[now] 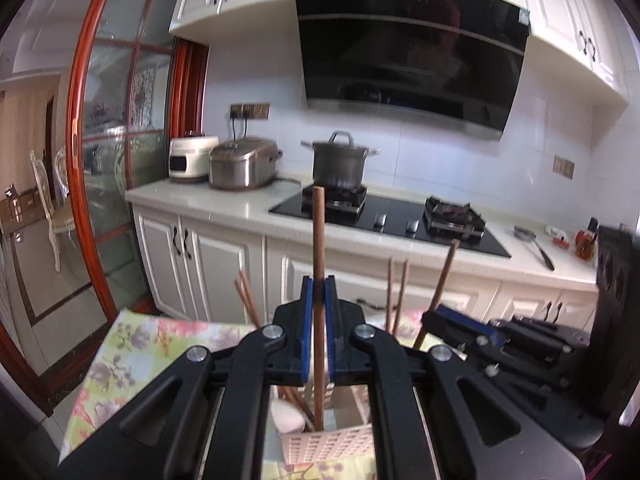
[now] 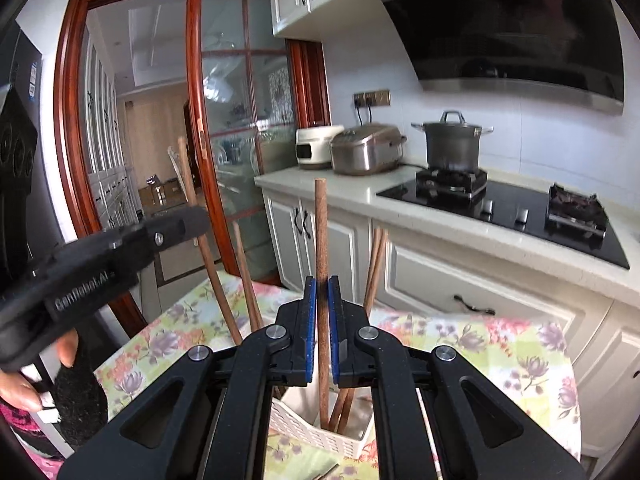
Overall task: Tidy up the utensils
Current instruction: 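Lower the held chopsticks down into the caddy with both tools, then open both tools and move them back down toward the table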
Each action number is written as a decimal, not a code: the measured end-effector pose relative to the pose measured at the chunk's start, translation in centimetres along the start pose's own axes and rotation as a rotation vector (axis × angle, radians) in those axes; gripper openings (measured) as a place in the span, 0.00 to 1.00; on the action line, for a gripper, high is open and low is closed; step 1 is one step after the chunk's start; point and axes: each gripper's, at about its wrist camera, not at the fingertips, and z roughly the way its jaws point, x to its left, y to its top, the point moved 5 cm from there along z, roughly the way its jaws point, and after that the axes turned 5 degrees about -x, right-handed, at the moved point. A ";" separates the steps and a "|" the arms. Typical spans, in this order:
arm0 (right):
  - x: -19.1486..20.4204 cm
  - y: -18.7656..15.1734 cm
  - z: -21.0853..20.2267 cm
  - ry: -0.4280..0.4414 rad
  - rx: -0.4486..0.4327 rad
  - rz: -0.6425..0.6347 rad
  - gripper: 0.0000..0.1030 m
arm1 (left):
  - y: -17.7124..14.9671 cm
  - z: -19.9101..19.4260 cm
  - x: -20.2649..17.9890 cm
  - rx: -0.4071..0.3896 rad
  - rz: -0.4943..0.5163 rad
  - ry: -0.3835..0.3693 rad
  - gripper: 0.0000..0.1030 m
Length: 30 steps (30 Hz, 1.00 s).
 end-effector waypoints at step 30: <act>2.3 -9.1 -9.6 -0.021 0.006 0.017 0.57 | -12.2 -9.9 3.3 0.006 0.050 0.160 0.96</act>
